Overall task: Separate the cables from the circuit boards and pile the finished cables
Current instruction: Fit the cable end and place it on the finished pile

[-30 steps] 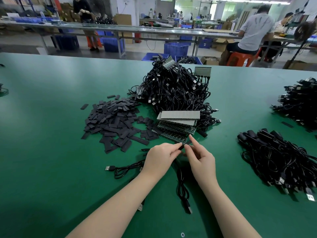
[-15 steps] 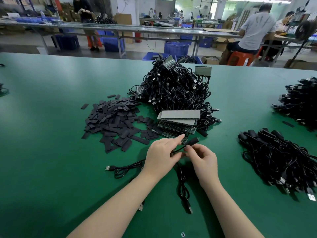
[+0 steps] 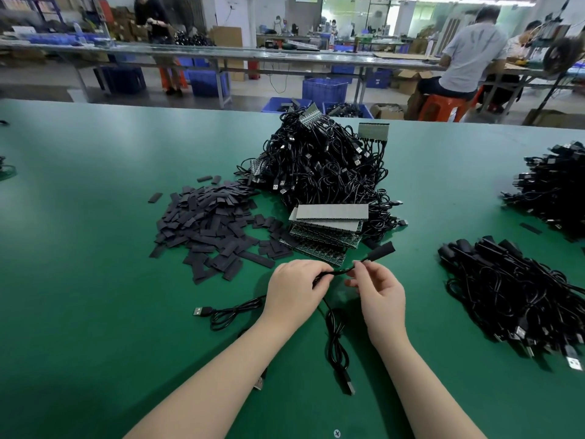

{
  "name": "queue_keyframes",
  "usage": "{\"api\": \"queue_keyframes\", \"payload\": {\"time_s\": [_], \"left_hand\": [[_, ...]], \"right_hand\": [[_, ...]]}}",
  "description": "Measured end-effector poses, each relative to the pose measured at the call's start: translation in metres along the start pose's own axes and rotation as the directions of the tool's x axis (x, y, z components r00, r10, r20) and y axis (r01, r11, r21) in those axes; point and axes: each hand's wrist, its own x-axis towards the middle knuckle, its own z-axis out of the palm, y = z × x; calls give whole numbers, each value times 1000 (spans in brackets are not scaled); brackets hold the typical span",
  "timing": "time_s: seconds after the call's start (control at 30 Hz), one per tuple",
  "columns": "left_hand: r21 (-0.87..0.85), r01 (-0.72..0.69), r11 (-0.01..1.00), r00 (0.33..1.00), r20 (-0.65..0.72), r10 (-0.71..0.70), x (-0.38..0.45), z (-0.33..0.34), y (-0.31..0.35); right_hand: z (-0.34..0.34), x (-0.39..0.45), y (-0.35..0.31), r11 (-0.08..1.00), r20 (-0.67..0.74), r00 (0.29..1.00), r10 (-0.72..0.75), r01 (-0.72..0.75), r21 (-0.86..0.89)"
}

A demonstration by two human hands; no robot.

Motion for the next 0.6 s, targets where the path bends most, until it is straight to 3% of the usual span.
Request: {"api": "queue_keyframes", "payload": {"time_s": [0.13,0.23,0.33,0.4,0.47,0.53,0.6], "left_hand": [[-67,-24,997,998,-58,20,-3,-3,2],[-105,-87,991,994,-71,79,-3,-6,5],[-120,-133,984,988,-96,122,-4,-8,9],[-124,-115,986,989,-105,102,-5,-9,10],[-130,-85,988,992,-109,71,-5,-10,9],[-129,-78,989,992,-105,65,-4,-9,8],[-114,-81,990,993,-92,71,-3,-8,9]], "right_hand": [[0,-1,3,990,82,995,-56,67,-128],[0,-1,2,990,92,993,-73,83,-112],[0,0,-7,999,34,998,-44,44,2],[-8,5,-24,987,-49,998,36,-28,155],[-28,12,-47,974,-146,988,45,-11,227],[-59,20,-72,995,-237,969,-68,84,59],[-92,34,-93,918,-264,929,-259,152,-366]]}}
